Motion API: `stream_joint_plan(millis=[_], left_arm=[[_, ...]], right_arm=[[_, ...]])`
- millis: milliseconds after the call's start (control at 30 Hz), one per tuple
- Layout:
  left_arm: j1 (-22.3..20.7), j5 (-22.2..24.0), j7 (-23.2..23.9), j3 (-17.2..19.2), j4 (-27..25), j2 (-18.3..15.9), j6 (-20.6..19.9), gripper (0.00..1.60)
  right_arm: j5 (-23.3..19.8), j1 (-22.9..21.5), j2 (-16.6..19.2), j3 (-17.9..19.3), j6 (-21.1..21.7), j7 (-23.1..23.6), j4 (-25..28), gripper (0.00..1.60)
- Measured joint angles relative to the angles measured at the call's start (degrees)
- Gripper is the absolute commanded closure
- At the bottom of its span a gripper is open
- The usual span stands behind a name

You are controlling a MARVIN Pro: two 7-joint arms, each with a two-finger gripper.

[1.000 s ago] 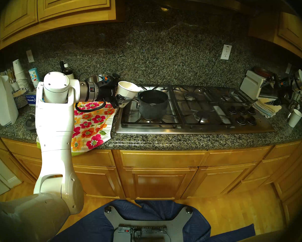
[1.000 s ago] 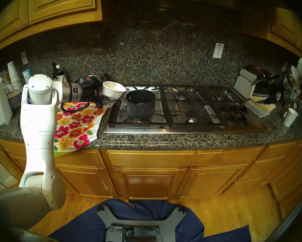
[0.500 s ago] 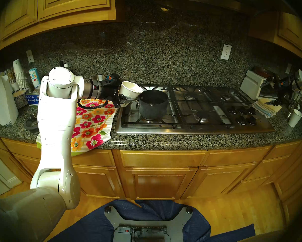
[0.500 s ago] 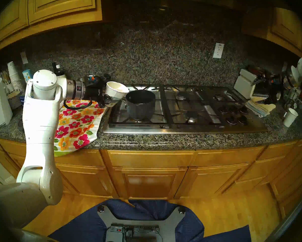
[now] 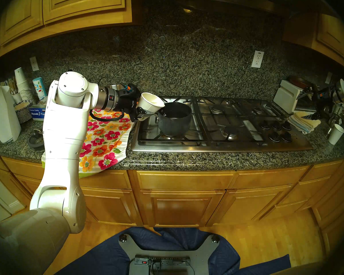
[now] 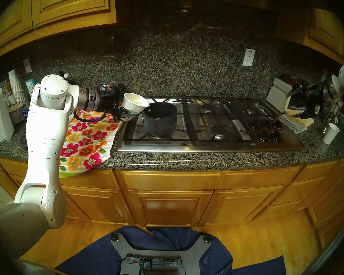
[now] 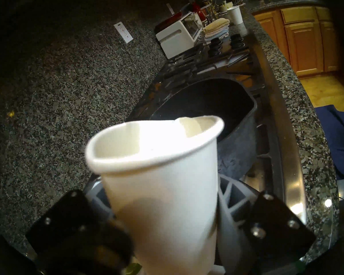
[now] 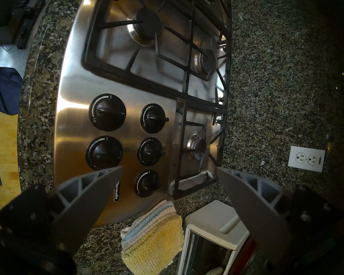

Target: Pick up the water cup, pour water into the pot, turn on the stove

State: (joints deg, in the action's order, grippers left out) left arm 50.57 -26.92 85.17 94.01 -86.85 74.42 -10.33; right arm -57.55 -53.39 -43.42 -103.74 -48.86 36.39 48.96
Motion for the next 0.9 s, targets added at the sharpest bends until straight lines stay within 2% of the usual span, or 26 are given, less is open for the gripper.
stream_joint_plan(millis=[900], left_arm=[[-5.91,4.82,-0.02,-8.43,4.18,-6.24,0.0,1.05]], right_arm=[[-0.01,0.0,0.0,0.0,0.0,0.01,0.0,0.0]])
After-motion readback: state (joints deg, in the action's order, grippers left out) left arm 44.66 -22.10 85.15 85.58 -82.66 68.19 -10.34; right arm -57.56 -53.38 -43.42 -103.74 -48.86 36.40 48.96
